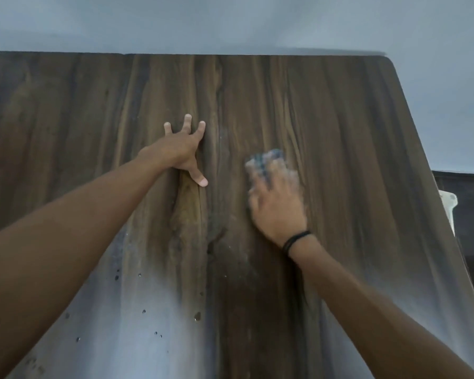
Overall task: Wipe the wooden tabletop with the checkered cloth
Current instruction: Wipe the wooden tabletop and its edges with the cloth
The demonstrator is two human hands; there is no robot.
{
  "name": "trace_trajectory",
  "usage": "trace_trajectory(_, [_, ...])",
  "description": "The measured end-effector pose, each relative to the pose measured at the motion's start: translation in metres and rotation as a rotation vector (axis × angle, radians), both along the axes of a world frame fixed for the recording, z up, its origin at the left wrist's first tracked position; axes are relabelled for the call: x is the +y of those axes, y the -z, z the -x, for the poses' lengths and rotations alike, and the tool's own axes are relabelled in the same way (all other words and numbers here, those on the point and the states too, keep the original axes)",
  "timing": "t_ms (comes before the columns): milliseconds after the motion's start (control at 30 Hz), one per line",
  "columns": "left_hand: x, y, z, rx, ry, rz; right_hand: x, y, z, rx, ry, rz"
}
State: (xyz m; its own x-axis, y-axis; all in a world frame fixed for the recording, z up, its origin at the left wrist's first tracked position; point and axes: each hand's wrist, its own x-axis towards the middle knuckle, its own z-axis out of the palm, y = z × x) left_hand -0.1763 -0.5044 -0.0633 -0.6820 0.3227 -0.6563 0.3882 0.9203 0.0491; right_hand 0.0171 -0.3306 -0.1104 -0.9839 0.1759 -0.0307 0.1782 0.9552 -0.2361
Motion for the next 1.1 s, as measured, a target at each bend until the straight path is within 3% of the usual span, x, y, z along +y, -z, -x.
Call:
trace_trajectory(67, [0.000,-0.001,-0.001,0.013,0.000,-0.007,-0.023,0.003,-0.035,-0.011,-0.311,0.000])
trace_trajectory(100, [-0.001,-0.001,-0.002,0.022,-0.006,-0.012,-0.015,0.002,-0.038,-0.006,-0.366,-0.005])
trace_trajectory(233, [-0.002,0.000,-0.001,0.031,-0.028,-0.024,-0.004,0.002,-0.013,0.008,0.073,0.019])
trace_trajectory(367, [-0.004,0.002,0.000,0.042,-0.015,-0.035,-0.028,0.008,-0.051,0.013,-0.324,-0.034])
trace_trajectory(500, [-0.004,0.001,0.001,0.030,-0.011,-0.050,-0.005,0.001,-0.028,0.004,0.147,0.049])
trace_trajectory(633, [-0.009,0.003,-0.001,0.065,0.006,-0.083,-0.040,0.006,-0.062,-0.007,-0.223,-0.005])
trace_trajectory(767, [-0.019,0.004,-0.007,0.103,0.043,-0.110,-0.017,0.000,-0.020,-0.011,0.210,0.041])
trace_trajectory(900, [-0.016,-0.002,-0.009,0.090,0.052,-0.103,-0.043,0.004,-0.068,-0.044,-0.194,0.009])
trace_trajectory(1033, [-0.016,-0.006,-0.016,0.076,0.050,-0.109,-0.022,0.000,-0.071,-0.009,0.252,0.056])
trace_trajectory(1100, [-0.019,-0.011,-0.023,0.089,0.096,-0.098,-0.055,0.003,-0.094,-0.015,0.000,0.006])
